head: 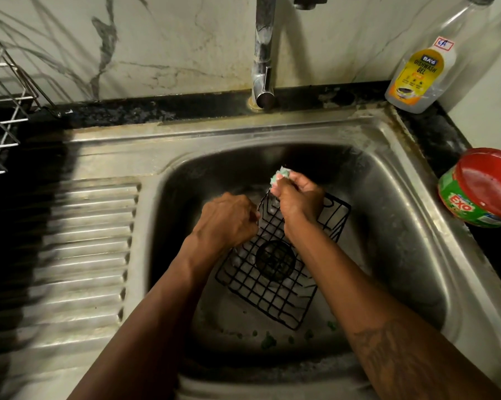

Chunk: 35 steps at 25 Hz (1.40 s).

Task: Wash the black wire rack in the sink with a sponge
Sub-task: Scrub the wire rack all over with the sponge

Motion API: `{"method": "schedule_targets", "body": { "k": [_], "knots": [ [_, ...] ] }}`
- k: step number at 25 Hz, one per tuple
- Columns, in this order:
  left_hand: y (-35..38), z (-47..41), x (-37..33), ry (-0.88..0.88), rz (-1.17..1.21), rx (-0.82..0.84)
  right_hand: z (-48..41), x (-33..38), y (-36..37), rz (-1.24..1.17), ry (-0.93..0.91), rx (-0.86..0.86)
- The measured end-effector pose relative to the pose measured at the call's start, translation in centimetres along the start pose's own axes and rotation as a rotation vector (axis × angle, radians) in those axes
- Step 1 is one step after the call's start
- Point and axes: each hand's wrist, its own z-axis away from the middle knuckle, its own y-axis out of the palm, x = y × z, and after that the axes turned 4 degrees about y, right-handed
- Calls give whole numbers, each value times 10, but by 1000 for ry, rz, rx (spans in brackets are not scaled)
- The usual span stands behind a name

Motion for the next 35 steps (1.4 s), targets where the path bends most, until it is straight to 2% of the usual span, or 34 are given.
{"method": "schedule_targets", "body": {
  "k": [4, 7, 10, 12, 16, 17, 20, 22, 24, 27, 28, 31, 33, 35],
  "knots": [
    [1, -3, 0, -2, 86, 108, -7, -15, -4, 221, -158, -25],
    [-2, -4, -3, 6, 99, 145, -7, -20, -6, 255, -200, -90],
    [-3, -3, -6, -81, 286, 265, -4, -30, -9, 408, -124, -142],
    [-2, -3, -6, -134, 358, 338, -7, -41, -10, 464, -27, -110],
    [-2, -3, -7, -249, 492, 367, -6, -50, -10, 469, 118, -76],
    [0, -3, -6, -268, 506, 324, -2, -47, -9, 444, 114, -58],
    [4, -10, 8, -185, 300, -94, 13, -31, 5, 321, -59, 81],
    [3, -12, 11, -129, 221, -217, 24, -21, 11, 316, -207, 179],
    [0, -9, 7, -109, 211, -189, 32, -19, 8, 411, -372, 214],
    [-11, -6, -4, -227, 323, -80, 29, -21, -8, 688, -811, 200],
    [-13, -5, -5, -277, 370, -18, 26, -20, -11, 793, -902, 207],
    [-19, -3, -8, -412, 512, 99, 12, -5, -16, 942, -900, 85],
    [-20, -3, -7, -434, 545, 93, 2, 9, -26, 947, -872, -26],
    [-22, 0, -8, -435, 512, 63, -5, 13, -34, 983, -832, -50]
  ]
}}
